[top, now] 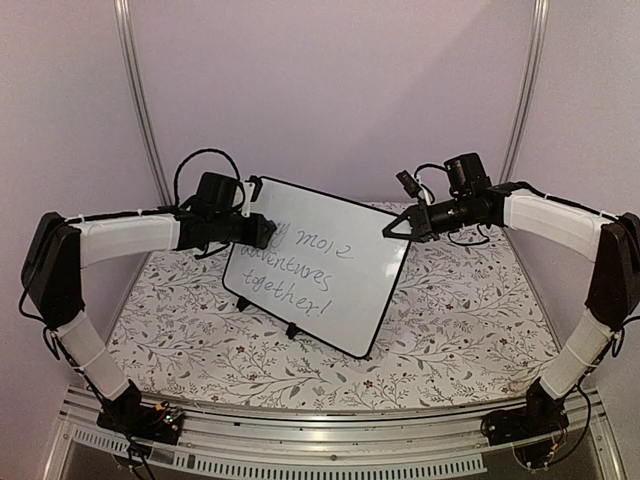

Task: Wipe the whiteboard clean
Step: Erase the center of the whiteboard.

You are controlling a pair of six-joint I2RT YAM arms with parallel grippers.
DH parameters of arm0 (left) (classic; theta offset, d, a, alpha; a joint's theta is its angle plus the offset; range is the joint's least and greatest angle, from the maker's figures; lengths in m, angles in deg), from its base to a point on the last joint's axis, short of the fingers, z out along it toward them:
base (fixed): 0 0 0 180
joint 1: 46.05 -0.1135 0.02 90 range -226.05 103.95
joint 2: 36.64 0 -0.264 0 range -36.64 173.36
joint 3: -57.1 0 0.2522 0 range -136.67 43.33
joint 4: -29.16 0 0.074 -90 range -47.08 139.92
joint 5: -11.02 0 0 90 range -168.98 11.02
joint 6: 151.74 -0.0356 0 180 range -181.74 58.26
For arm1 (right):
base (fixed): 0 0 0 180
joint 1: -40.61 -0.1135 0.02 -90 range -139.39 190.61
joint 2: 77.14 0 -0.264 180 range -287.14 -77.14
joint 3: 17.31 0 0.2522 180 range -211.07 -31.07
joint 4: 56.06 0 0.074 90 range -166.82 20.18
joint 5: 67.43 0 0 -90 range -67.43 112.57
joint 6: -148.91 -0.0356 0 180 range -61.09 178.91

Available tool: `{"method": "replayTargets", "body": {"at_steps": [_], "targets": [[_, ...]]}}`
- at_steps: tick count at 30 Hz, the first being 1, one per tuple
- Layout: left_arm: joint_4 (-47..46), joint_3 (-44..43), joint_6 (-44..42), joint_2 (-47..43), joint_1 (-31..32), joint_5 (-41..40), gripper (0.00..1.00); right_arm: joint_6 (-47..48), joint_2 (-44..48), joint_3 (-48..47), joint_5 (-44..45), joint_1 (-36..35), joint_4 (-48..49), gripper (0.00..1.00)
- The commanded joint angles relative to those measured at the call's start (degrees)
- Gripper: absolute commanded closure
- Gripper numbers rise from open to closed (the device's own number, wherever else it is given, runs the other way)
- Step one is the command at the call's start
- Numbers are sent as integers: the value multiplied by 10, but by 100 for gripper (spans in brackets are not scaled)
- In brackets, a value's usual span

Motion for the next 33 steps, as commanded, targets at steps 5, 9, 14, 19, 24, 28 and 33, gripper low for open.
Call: {"method": "replayTargets", "body": {"at_steps": [5, 9, 14, 19, 24, 28, 33], "targets": [[16, 40, 12, -6, 24, -6, 100, 29, -6, 18, -11, -18, -32, 100], [19, -2, -3, 13, 23, -19, 100, 27, -9, 18, -11, -19, -32, 100], [21, -57, -23, 34, 17, -30, 100, 25, -10, 15, -11, -21, -30, 100], [23, -76, -28, 41, 13, -19, 100, 24, -11, 16, -10, -23, -29, 100], [29, -39, -14, 28, 21, 2, 100, 23, -12, 17, -7, -23, -29, 100], [34, 17, 2, 4, 28, 1, 100, 22, -14, 17, -5, -23, -29, 100], [38, 76, 25, -18, 29, -6, 100, 23, -17, 13, -7, -23, -31, 100]]}}
